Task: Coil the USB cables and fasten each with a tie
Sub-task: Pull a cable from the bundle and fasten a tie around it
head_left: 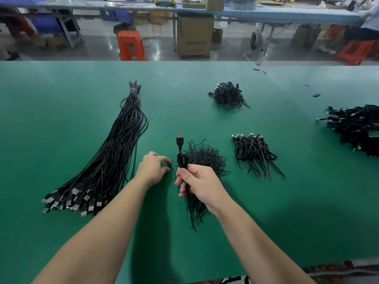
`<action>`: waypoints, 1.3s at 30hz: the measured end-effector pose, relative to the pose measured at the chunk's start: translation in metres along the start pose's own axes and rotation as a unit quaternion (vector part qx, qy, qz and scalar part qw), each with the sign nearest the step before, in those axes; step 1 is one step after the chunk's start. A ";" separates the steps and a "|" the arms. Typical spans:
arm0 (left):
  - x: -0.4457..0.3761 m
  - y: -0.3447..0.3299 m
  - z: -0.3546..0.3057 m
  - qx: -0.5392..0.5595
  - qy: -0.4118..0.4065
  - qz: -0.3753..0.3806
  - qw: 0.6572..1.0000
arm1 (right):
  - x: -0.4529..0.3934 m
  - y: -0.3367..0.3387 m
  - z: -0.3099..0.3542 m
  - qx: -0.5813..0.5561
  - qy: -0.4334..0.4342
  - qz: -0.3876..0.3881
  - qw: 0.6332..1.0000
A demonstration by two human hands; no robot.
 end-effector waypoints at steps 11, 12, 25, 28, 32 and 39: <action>0.011 0.001 0.013 -0.193 0.005 -0.003 0.981 | 0.002 0.006 0.000 0.023 0.003 -0.014 1.000; 0.015 0.006 0.015 -0.178 0.007 -0.005 0.984 | 0.003 0.006 0.000 0.027 0.004 -0.018 0.999; 0.116 0.083 -0.053 0.317 -0.086 -0.099 0.939 | 0.009 -0.019 0.008 0.072 0.039 0.026 0.996; 0.126 0.085 -0.058 0.293 -0.093 -0.107 0.946 | 0.010 -0.016 0.006 0.103 0.035 0.018 0.994; 0.128 0.085 -0.056 0.290 -0.076 -0.110 0.948 | 0.011 -0.015 0.010 0.154 0.055 0.006 0.987; 0.126 0.085 -0.059 0.326 -0.068 -0.072 0.940 | 0.012 -0.014 0.019 0.161 0.088 -0.012 0.983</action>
Point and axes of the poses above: each hand's wrist, its own x-axis away from the middle knuckle, its own y-axis out of the back of the hand, z = x × y, the point moved 9 cm from there along -x, towards the middle knuckle, and after that the axes turned 3 degrees about -x, right-handed, at the moved point
